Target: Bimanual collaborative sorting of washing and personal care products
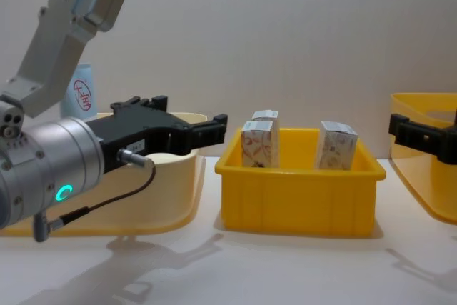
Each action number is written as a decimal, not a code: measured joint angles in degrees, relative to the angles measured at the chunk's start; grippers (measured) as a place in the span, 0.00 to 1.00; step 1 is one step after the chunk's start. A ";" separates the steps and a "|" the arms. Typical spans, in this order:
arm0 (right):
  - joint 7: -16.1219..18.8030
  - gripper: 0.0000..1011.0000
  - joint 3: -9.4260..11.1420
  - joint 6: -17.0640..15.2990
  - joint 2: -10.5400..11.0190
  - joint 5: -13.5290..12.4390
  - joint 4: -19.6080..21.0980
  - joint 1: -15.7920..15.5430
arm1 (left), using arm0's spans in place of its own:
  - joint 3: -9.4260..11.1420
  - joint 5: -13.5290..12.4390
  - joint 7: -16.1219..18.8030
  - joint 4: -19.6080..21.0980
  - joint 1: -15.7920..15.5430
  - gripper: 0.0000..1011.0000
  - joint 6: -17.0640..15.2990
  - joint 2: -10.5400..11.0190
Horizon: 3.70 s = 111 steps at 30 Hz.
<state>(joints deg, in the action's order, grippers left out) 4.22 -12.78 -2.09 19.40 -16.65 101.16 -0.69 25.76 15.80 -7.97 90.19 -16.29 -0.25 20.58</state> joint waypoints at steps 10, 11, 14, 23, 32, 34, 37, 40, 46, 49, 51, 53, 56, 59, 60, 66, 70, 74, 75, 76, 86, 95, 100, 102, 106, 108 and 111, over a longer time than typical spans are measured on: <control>2.26 0.99 0.18 -1.83 0.18 -0.98 -2.34 2.81 | 0.25 -3.63 6.18 2.56 2.30 0.99 -0.49 1.13; 2.44 0.99 0.14 -2.01 0.15 -1.03 -2.60 3.15 | 0.28 -3.92 6.66 2.76 2.47 0.99 -0.53 1.22; 3.38 0.99 -0.26 -3.09 -0.14 -1.22 -4.31 5.28 | 0.30 -4.21 7.17 2.97 2.66 0.99 -0.57 1.31; 5.67 0.99 -1.62 -4.97 -0.85 -1.25 -7.55 9.38 | 0.30 -4.33 7.34 3.03 2.71 0.99 -0.59 1.32; 8.05 0.99 -3.57 -6.74 -2.09 -0.78 -10.80 13.32 | 0.26 -4.33 7.35 3.02 2.70 0.99 -0.59 1.31; 8.20 0.99 -3.82 -7.08 -2.32 -0.64 -11.22 13.79 | 0.26 -4.33 7.35 3.03 2.70 0.99 -0.59 1.31; 8.32 0.99 -4.26 -7.63 -2.90 -0.41 -11.94 14.62 | 0.26 -4.33 7.34 3.02 2.70 0.99 -0.59 1.31; 8.13 0.99 -4.61 -8.37 -3.65 0.00 -12.69 15.32 | 0.26 -4.33 7.34 3.02 2.70 0.99 -0.59 1.31; 6.98 0.99 -4.93 -9.09 -4.92 0.74 -13.51 15.86 | 0.26 -4.33 7.34 2.99 2.70 0.99 -0.57 1.31; 5.94 0.99 -5.06 -9.38 -5.67 1.32 -13.83 15.94 | 0.26 -4.32 7.34 2.98 2.70 0.99 -0.56 1.31; 5.27 0.99 -5.13 -9.47 -6.19 1.77 -14.01 15.95 | 0.26 -4.33 7.34 2.98 2.70 0.99 -0.56 1.31; 4.44 0.99 -5.23 -9.49 -6.73 2.21 -14.21 15.95 | 0.26 -4.33 7.34 2.98 2.70 0.99 -0.55 1.32; 3.80 0.99 -5.29 -9.45 -7.17 2.60 -14.38 15.90 | 0.26 -4.32 7.34 2.98 2.70 0.99 -0.54 1.31; 3.06 0.99 -5.38 -9.31 -7.78 3.13 -14.67 15.87 | 0.26 -4.32 7.34 2.98 2.70 0.99 -0.54 1.31; 2.82 0.99 -5.43 -9.25 -8.02 3.34 -14.84 15.87 | 0.26 -4.32 7.34 2.98 2.70 0.99 -0.54 1.31; 2.00 0.99 -5.51 -8.92 -9.08 4.03 -15.83 16.25 | 0.26 -4.32 7.34 2.98 2.70 0.99 -0.54 1.31; 1.38 0.99 -5.45 -8.87 -9.72 4.37 -16.34 16.50 | 0.26 -4.32 7.34 2.98 2.70 0.99 -0.54 1.32; 0.54 0.99 -5.23 -8.87 -10.32 4.76 -16.77 16.64 | 0.26 -4.32 7.34 2.98 2.70 0.99 -0.54 1.31; 0.19 0.99 -5.10 -8.88 -10.64 4.90 -16.98 16.70 | 0.27 -4.32 7.34 2.98 2.70 0.99 -0.54 1.32; 0.19 0.99 -5.10 -8.88 -10.64 4.90 -16.98 16.70 | 0.27 -4.32 7.34 2.98 2.70 0.99 -0.54 1.32; -2.16 0.99 -4.10 -9.49 -12.35 5.79 -18.51 17.28 | 0.27 -4.32 7.34 2.99 2.70 0.99 -0.54 1.32; -2.35 0.99 -3.78 -9.87 -13.21 6.07 -20.41 18.45 | 0.27 -4.32 7.34 2.99 2.70 0.99 -0.54 1.32; -1.93 0.99 -3.78 -10.03 -13.66 6.20 -21.59 19.29 | 0.27 -4.32 7.34 2.99 2.70 0.99 -0.54 1.32; -1.78 0.97 -3.78 -10.07 -13.79 6.23 -22.00 19.55 | 0.27 -4.32 7.34 2.98 2.70 0.99 -0.54 1.31; -1.56 0.87 -3.78 -10.14 -13.97 6.27 -22.47 19.87 | 0.27 -4.32 7.34 2.99 2.70 0.99 -0.55 1.31; -1.44 0.82 -3.77 -10.16 -14.05 6.29 -22.70 20.03 | 0.27 -4.32 7.34 2.99 2.70 0.99 -0.55 1.31; -1.35 0.75 -3.78 -10.18 -14.15 6.30 -22.93 20.20 | 0.27 -4.32 7.34 2.98 2.70 0.99 -0.55 1.32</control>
<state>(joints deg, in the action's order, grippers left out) 2.88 -16.55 -12.27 5.24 -10.35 78.22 19.51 26.03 11.48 -0.63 93.18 -13.59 -0.80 21.90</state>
